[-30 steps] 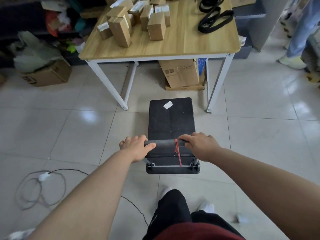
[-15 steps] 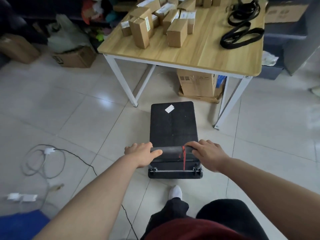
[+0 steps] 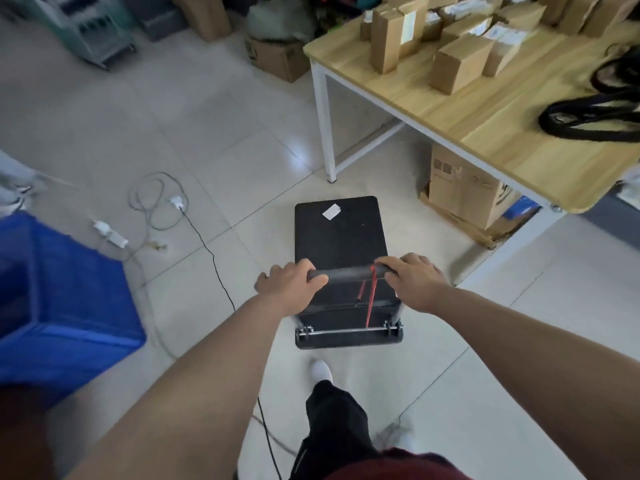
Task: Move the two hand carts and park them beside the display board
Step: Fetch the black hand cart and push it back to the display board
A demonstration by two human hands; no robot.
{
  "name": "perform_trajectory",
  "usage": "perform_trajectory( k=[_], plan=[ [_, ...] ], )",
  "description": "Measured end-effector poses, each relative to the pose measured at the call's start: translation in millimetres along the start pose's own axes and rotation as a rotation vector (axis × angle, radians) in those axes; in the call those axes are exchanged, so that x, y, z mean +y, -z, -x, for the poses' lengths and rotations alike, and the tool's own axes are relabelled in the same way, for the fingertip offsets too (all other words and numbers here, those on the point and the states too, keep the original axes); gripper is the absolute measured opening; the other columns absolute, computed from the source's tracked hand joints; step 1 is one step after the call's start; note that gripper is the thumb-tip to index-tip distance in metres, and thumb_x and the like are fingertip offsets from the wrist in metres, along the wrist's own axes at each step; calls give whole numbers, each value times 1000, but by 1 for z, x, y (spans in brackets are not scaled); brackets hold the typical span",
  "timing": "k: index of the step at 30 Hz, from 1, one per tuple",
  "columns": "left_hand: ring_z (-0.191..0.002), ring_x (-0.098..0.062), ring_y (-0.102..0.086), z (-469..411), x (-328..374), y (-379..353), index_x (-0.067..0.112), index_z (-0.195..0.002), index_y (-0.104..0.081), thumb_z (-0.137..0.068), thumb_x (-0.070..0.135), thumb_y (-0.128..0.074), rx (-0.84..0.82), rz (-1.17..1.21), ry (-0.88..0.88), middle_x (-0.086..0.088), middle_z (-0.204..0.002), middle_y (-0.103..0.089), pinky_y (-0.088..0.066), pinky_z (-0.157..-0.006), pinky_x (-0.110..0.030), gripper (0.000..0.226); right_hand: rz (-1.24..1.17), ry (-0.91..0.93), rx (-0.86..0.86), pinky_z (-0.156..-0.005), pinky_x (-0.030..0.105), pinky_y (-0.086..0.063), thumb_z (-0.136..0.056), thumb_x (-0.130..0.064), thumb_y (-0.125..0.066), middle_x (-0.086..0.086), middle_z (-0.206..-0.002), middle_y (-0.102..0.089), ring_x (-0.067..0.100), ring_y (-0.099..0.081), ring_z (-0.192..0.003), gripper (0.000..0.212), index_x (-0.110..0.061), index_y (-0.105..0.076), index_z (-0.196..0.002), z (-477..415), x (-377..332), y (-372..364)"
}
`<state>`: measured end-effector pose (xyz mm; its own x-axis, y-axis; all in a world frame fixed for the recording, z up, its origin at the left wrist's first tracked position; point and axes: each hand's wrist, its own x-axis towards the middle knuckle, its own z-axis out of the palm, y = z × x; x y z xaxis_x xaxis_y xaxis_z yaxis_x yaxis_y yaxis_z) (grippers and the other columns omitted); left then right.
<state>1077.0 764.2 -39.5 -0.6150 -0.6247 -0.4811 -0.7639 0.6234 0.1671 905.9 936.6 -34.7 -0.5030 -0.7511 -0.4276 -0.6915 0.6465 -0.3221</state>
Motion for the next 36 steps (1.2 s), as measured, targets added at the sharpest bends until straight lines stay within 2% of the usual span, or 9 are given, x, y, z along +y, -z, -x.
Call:
perform_trajectory(
  k=[3,10,15,28,32,36],
  plan=[
    [-96,-26,-44,24,5,-18,36,-98,-43,-86,59,-26,27,44,53,3,-109,-57,-34,-89,-48,32,-6,49,-36,-109,42,-24,-97,-42,-28,7,-136,-43,29,-34,-128,40,-43,-36,-136,4,7,2],
    [-101,-27,-43,54,-3,-32,35,-107,-45,-89,53,-29,60,121,228,-1,-112,-52,-32,-94,-49,30,63,188,-41,-107,41,-27,-98,-41,-27,6,-129,-46,27,-38,-122,35,-43,-40,-130,-1,-7,-5],
    [-105,-28,-41,50,-14,-30,35,-110,-45,-94,50,-27,105,130,276,-2,-110,-49,-28,-98,-51,28,80,213,-61,-104,41,-29,-98,-39,-27,5,-126,-48,27,-39,-119,32,-44,-41,-126,-15,-22,-4],
    [-93,-23,-36,-42,-37,22,36,-106,-46,-88,50,-27,105,190,280,2,-100,-49,-29,-96,-52,29,119,237,-55,-105,43,-30,-98,-38,-26,5,-124,-48,27,-40,-115,31,-44,-40,-126,-116,-47,31],
    [-90,-22,-35,-72,-45,38,35,-104,-46,-90,50,-27,182,167,279,3,-95,-47,-31,-95,-52,29,113,249,-51,-105,43,-30,-98,-39,-27,5,-123,-49,27,-41,-115,31,-45,-40,-125,-155,-58,46],
    [-97,-24,-39,-103,-54,55,34,-108,-48,-90,48,-28,207,175,300,3,-95,-43,-28,-98,-53,30,108,261,-42,-107,43,-28,-98,-41,-27,4,-125,-48,27,-39,-119,32,-45,-41,-126,-192,-72,58]
  ],
)
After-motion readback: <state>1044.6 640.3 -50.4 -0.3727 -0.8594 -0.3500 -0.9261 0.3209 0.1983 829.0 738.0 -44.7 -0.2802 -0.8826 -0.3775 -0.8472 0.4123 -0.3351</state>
